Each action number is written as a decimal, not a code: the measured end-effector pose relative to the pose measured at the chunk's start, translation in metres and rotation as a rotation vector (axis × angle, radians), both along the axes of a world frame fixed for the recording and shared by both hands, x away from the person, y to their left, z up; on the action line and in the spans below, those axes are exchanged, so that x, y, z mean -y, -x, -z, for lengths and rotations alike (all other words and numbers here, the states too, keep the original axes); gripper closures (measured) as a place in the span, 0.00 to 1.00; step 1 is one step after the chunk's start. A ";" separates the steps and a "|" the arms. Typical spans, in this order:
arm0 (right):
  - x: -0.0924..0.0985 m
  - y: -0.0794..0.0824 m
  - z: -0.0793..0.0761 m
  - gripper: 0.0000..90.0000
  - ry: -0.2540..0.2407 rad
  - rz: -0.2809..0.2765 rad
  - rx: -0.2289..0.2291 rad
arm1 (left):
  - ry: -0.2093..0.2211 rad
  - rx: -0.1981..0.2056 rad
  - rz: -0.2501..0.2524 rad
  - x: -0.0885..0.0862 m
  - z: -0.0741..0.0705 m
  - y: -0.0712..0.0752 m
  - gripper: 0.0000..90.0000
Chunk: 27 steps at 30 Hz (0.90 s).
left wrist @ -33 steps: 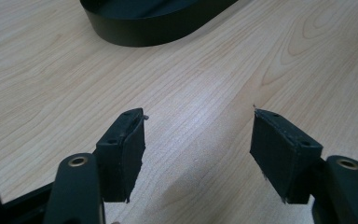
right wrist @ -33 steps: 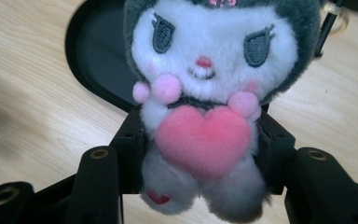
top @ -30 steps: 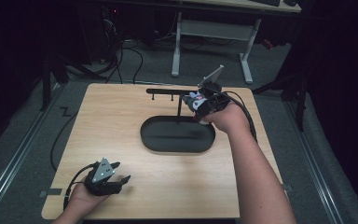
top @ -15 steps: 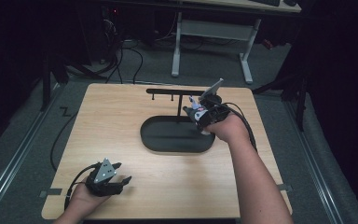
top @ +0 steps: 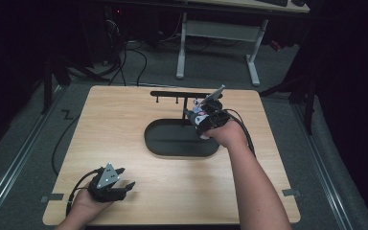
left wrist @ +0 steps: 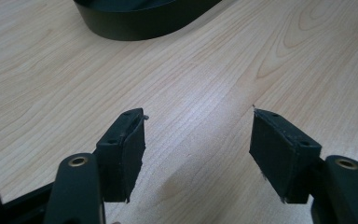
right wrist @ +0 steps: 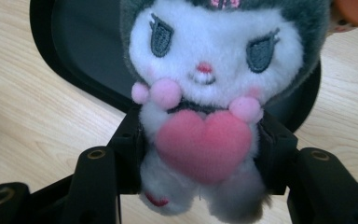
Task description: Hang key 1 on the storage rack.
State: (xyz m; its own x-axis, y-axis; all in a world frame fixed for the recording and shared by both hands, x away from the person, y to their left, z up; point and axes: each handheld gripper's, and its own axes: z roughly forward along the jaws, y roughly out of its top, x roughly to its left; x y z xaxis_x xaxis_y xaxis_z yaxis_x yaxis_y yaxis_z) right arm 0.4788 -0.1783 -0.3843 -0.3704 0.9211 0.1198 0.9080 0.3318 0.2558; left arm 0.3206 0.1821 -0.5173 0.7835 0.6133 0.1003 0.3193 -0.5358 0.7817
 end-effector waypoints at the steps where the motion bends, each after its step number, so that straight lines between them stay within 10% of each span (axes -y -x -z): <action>1: -0.001 -0.001 0.002 0.51 -0.001 0.005 0.000 | -0.002 -0.002 0.001 0.000 0.000 0.000 0.40; 15: 0.002 0.001 0.015 0.43 -0.031 0.035 0.026 | -0.001 -0.010 -0.002 0.000 0.000 -0.001 0.40; 27: 0.025 0.039 0.031 0.48 -0.087 0.037 0.075 | 0.009 0.002 -0.004 0.002 0.000 -0.003 0.40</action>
